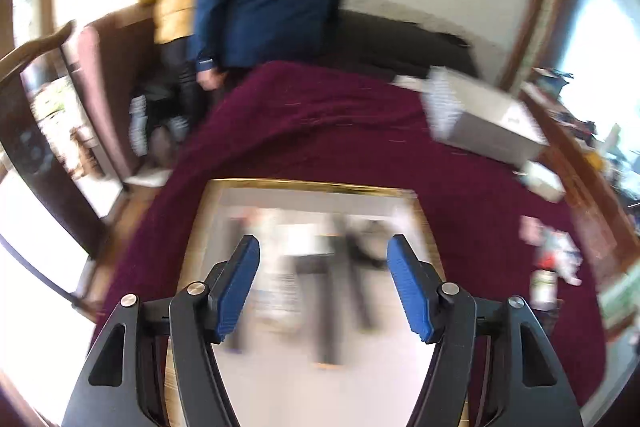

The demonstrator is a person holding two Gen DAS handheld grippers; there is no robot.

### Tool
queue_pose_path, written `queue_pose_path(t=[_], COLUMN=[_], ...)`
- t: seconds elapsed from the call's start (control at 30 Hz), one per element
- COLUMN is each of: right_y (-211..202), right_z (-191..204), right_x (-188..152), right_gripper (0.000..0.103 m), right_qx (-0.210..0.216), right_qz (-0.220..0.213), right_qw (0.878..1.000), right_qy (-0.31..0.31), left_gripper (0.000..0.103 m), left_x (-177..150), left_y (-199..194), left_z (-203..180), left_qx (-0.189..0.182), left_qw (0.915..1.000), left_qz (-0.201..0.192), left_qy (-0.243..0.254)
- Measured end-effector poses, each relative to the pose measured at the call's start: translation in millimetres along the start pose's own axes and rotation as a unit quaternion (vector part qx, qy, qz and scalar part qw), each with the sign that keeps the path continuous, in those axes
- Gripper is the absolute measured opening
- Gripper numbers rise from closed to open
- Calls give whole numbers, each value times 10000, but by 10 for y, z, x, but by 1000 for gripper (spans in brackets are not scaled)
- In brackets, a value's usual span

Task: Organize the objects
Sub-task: 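Grasp the white green-labelled bottle on the cloth with the left tool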

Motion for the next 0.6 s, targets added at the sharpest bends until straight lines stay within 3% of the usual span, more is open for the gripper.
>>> queue_pose_path(t=[0.1, 0.2, 0.43, 0.6], right_y=[332, 507, 557, 497], right_z=[-643, -1006, -1520, -1732], right_x=[-299, -653, -1313, -1482], right_gripper=[98, 96, 96, 96], right_qx=[252, 371, 613, 626], right_qz=[995, 1451, 2105, 2233], right_qw=[9896, 9786, 9615, 9597], right_qy=[1006, 1411, 1657, 1584], left_gripper=[60, 60, 60, 60], left_x=[-273, -580, -803, -896], left_y=[80, 237, 544, 917], left_z=[-833, -1518, -2723, -3179], left_qx=[-705, -1072, -1300, -987], left_qw=[9952, 9861, 9755, 9711], left_qz=[542, 1066, 1295, 1370], left_qy=[414, 689, 1216, 1689])
Point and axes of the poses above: each gripper's, at about its wrist camera, not at the fingertips, and y roughly the way its jaws point, z to its left, x to its top, the point moved 7 cm from there along y, roughly the way its jaws point, and after that the axes turned 7 degrees about x, right-handed, at the moved point
